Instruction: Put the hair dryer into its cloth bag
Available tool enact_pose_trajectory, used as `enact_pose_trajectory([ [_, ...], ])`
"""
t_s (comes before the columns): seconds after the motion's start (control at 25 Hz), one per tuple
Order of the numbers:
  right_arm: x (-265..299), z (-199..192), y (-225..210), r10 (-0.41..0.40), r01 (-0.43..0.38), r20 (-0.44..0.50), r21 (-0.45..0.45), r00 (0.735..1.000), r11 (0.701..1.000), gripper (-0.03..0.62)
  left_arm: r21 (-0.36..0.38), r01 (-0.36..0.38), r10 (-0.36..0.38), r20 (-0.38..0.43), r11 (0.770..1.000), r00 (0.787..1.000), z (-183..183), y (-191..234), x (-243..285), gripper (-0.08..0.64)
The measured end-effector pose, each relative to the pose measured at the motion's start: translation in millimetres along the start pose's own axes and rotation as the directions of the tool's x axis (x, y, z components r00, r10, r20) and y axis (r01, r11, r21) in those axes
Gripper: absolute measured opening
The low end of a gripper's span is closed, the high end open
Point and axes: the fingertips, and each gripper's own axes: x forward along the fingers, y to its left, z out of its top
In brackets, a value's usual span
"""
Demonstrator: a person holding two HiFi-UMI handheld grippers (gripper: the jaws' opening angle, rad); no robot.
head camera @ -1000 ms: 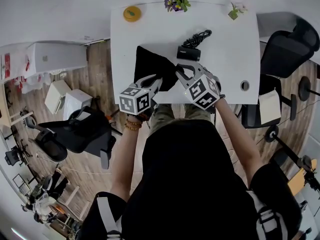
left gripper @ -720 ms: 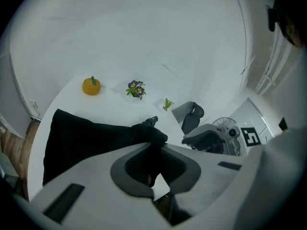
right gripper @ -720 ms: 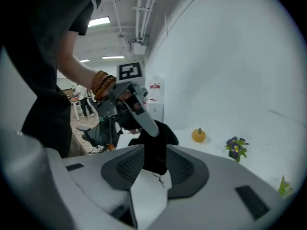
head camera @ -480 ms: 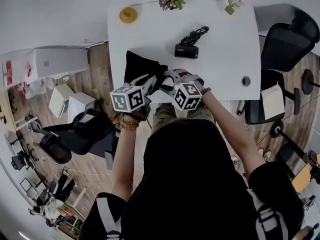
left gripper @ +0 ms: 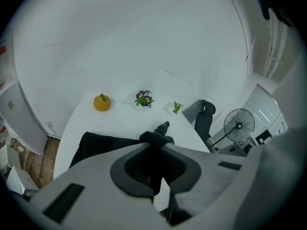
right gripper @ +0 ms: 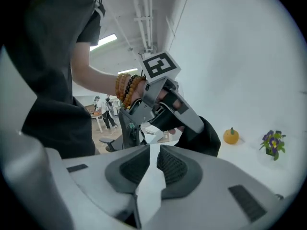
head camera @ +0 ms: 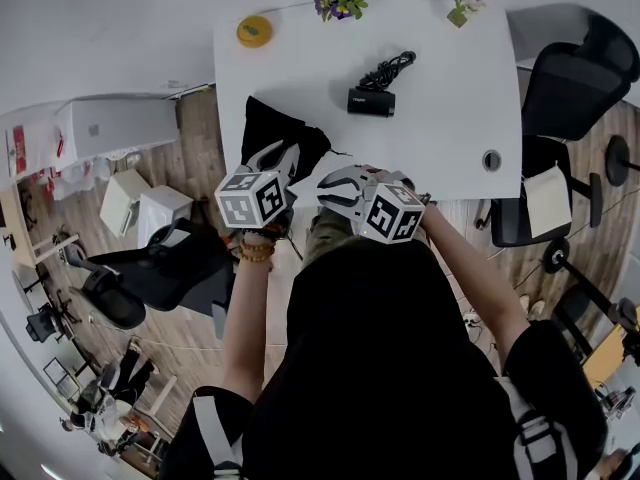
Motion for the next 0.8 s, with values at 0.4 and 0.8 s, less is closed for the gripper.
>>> enact_pose_trajectory([
  [0.4, -86, -116, -158, -0.377, 0.347, -0.245, -0.159, 0.893, 0.924, 0.209, 0.039, -0.025, 0.028, -0.077, 0.999, 0.997, -17, 7, 10, 0.034],
  [0.8, -91, -190, -252, -0.255, -0.048, -0.573, -0.46, 0.779, 0.887, 0.267, -0.002, -0.074, 0.073, -0.134, 0.997, 0.988, -49, 31, 45, 0.034],
])
